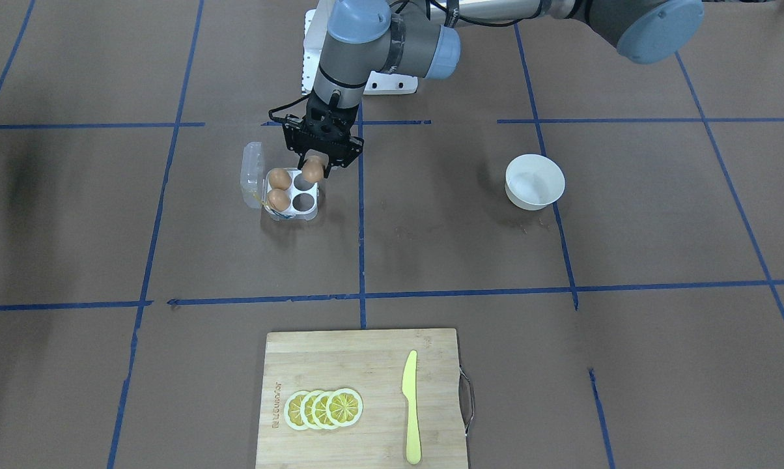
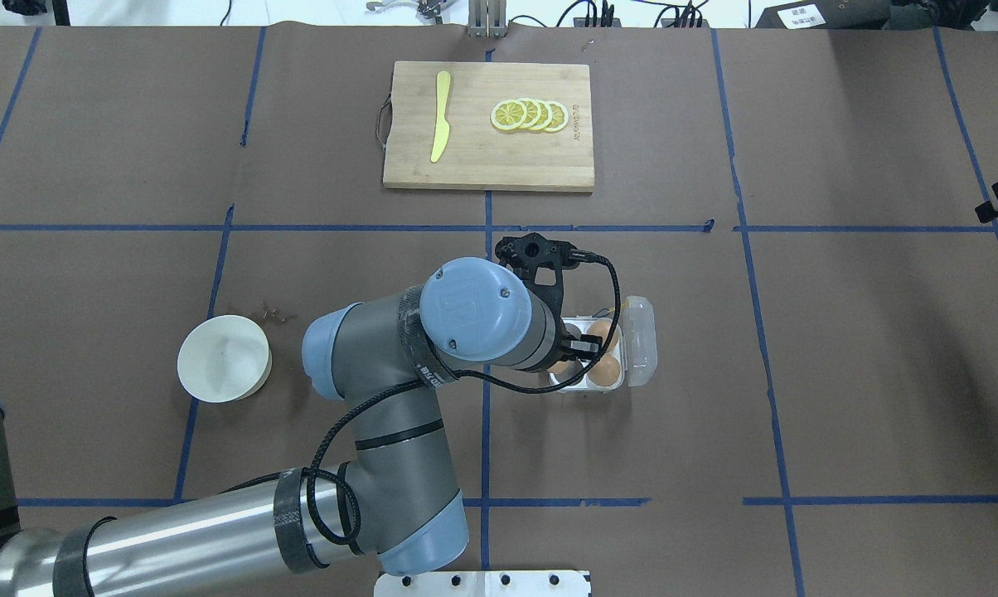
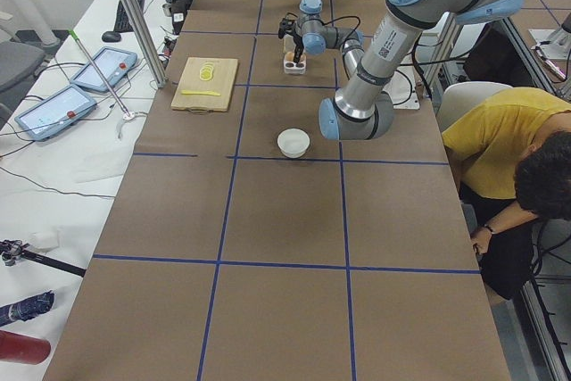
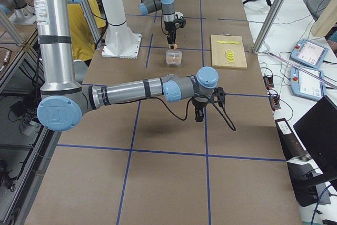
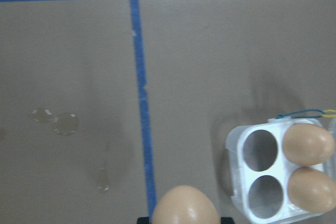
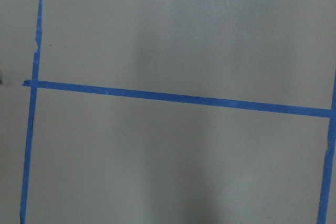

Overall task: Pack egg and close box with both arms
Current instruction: 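Carry the egg with the left gripper over the clear egg carton, then lower the egg into an empty carton cup and open the left gripper, then lift the left gripper away while the right gripper moves toward the carton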

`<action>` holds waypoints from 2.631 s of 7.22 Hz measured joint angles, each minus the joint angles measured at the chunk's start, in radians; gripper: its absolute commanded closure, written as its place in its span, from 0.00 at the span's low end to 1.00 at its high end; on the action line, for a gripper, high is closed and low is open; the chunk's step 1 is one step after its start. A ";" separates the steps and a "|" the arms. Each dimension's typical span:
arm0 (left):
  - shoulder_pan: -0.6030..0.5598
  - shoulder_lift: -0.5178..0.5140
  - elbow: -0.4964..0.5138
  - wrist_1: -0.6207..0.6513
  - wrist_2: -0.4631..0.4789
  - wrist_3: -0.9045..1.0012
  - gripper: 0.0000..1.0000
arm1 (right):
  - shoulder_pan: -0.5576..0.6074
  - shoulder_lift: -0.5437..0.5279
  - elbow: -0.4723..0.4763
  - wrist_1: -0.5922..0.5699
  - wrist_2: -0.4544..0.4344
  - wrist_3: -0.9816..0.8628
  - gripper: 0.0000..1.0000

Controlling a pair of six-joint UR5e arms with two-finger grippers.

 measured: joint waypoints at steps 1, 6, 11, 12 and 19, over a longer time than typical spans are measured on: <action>0.003 -0.014 0.023 -0.006 0.004 0.001 1.00 | 0.000 0.000 0.001 0.000 0.006 0.000 0.00; 0.015 -0.036 0.084 -0.048 0.007 0.002 0.49 | 0.000 0.000 0.001 0.000 0.020 0.000 0.00; 0.019 -0.045 0.084 -0.047 0.007 0.001 0.01 | 0.000 0.000 0.002 0.000 0.020 0.000 0.00; 0.019 -0.045 0.082 -0.046 0.007 0.001 0.01 | 0.000 0.000 0.003 0.000 0.020 0.000 0.00; -0.233 0.229 -0.308 0.163 -0.090 0.293 0.03 | -0.147 0.002 0.100 0.104 0.016 0.325 0.77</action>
